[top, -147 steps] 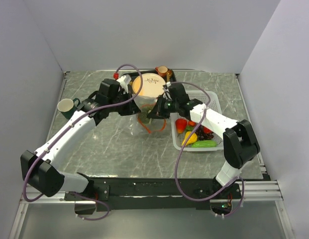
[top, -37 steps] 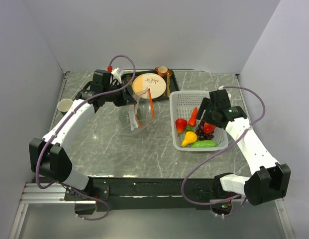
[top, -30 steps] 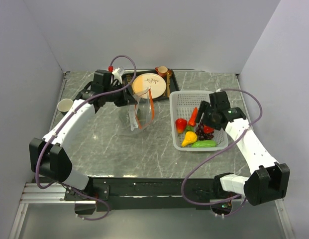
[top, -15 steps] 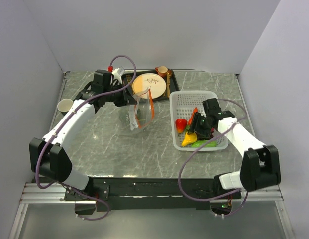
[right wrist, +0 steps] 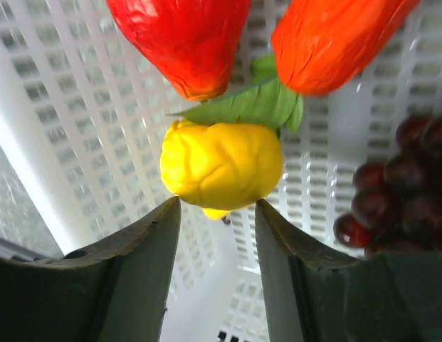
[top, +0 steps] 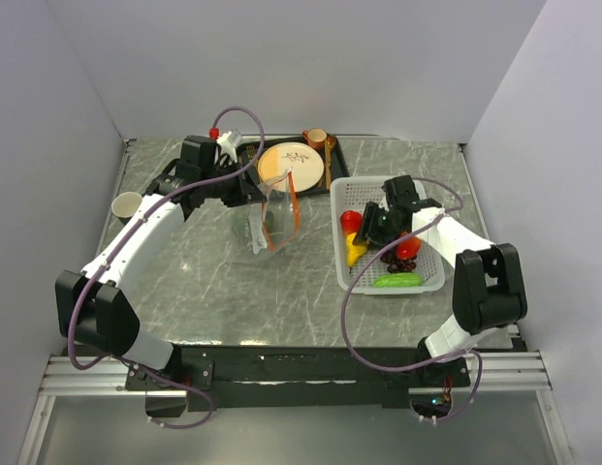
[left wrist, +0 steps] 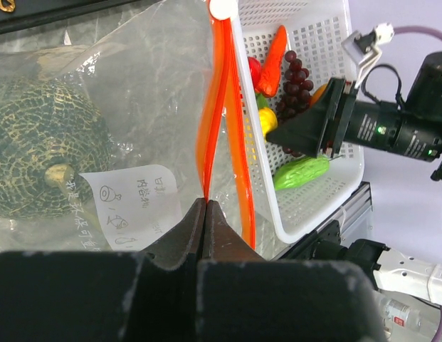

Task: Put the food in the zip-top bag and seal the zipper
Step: Pick up the fake fruit from the bin.

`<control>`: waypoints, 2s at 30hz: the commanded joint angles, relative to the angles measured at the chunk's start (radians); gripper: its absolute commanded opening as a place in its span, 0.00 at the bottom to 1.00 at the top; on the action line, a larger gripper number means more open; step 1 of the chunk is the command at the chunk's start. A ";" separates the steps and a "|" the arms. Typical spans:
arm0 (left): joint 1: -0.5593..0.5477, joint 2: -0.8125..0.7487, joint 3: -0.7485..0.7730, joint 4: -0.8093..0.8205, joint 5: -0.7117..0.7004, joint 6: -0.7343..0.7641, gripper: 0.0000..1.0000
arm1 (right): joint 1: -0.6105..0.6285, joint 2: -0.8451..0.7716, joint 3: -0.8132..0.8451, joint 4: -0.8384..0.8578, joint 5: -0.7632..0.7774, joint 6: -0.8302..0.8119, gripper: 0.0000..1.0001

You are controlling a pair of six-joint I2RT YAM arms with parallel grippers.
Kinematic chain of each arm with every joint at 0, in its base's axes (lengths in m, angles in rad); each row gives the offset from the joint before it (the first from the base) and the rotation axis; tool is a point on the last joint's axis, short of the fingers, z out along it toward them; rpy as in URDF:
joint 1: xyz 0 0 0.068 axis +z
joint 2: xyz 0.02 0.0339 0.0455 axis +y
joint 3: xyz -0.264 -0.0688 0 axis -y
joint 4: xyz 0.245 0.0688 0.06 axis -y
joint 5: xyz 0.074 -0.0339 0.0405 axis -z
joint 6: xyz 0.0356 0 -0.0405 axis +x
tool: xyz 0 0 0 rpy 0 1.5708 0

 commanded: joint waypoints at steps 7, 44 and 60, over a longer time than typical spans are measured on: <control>-0.004 -0.057 -0.012 0.027 -0.010 0.003 0.01 | -0.004 -0.103 0.064 -0.004 0.131 -0.037 0.72; -0.004 -0.045 -0.013 0.041 0.014 0.004 0.01 | -0.021 -0.122 0.142 -0.022 0.193 0.065 0.74; -0.004 -0.023 -0.009 0.049 0.048 0.013 0.01 | 0.002 -0.353 -0.079 -0.226 0.332 0.099 0.77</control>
